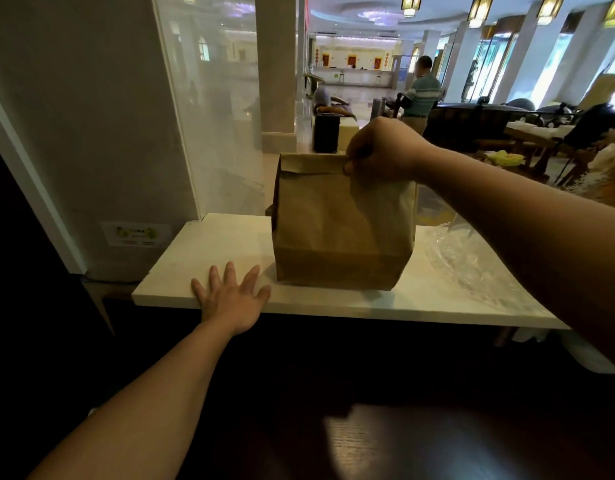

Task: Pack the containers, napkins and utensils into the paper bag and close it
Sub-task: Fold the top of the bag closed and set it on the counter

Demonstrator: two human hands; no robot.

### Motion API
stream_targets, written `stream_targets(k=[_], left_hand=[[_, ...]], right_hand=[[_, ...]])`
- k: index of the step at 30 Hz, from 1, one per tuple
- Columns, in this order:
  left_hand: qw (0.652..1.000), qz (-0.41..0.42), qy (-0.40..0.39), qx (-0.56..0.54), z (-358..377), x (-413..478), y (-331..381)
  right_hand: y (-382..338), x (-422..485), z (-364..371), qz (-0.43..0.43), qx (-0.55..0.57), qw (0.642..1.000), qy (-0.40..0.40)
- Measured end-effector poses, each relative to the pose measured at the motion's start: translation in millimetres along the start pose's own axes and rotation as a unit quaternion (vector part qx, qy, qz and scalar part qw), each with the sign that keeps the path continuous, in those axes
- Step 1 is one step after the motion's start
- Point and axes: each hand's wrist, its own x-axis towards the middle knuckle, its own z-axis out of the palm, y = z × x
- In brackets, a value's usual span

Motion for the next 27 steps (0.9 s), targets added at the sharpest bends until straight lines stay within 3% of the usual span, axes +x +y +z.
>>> stream_targets(k=[21,27], left_hand=[[1.000,-0.012,-0.003,0.000,-4.7,-3.0,2.7],[0.999,-0.006,-0.047,-0.013,-12.1,-5.2,1.6]], right_hand=[[14.0,3.5,33.0,0.012,0.003,1.000,0.011],[12.3,-19.2,42.5,-0.034,-0.084,0.991,0.094]])
